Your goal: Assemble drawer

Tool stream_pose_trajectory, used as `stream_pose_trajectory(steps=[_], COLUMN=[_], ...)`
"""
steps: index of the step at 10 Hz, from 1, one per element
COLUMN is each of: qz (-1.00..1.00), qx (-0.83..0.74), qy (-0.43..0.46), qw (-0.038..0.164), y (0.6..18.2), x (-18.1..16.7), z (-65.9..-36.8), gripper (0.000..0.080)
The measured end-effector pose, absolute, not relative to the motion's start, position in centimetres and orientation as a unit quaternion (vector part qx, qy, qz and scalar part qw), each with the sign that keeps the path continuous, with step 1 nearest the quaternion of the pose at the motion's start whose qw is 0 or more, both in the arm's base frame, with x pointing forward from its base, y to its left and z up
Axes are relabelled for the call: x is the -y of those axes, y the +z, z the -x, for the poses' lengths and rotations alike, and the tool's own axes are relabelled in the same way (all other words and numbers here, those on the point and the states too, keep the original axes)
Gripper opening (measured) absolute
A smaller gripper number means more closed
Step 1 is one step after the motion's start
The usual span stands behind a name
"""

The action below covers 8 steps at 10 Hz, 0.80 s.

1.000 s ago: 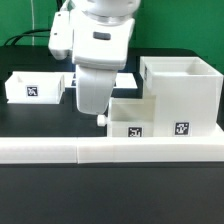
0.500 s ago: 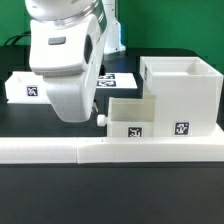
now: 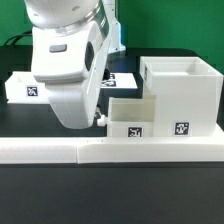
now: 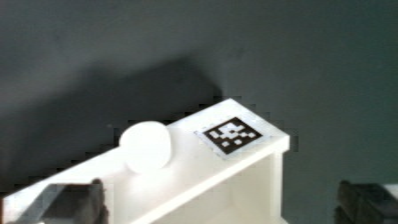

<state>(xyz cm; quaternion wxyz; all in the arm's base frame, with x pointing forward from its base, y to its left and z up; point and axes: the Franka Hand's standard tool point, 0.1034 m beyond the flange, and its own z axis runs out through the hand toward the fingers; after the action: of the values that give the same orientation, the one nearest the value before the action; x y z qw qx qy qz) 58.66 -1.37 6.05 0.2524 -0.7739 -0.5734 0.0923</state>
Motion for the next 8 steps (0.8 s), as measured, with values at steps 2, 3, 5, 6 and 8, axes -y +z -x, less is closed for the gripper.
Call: stream_pose_trajectory(steps=[2,3,5,6,8], qz=[0.782,0.788,0.795,0.797,0.791], qx=[0.562,0.553,0.544,0.541,0.551], qy=[0.095,0.098,0.103,0.105,0.099], qw=[0.252,0.251,0.247,0.247,0.247], y=[6.0,6.0,6.0,6.0,6.3], x=[-0.1,-0.8,-1.5,-1.6,-0.3], z=[-59.1,-59.3,-59.4,-59.4,-59.4], gripper=[0.0649,0.0649,0.0648,0.0649,0.0649])
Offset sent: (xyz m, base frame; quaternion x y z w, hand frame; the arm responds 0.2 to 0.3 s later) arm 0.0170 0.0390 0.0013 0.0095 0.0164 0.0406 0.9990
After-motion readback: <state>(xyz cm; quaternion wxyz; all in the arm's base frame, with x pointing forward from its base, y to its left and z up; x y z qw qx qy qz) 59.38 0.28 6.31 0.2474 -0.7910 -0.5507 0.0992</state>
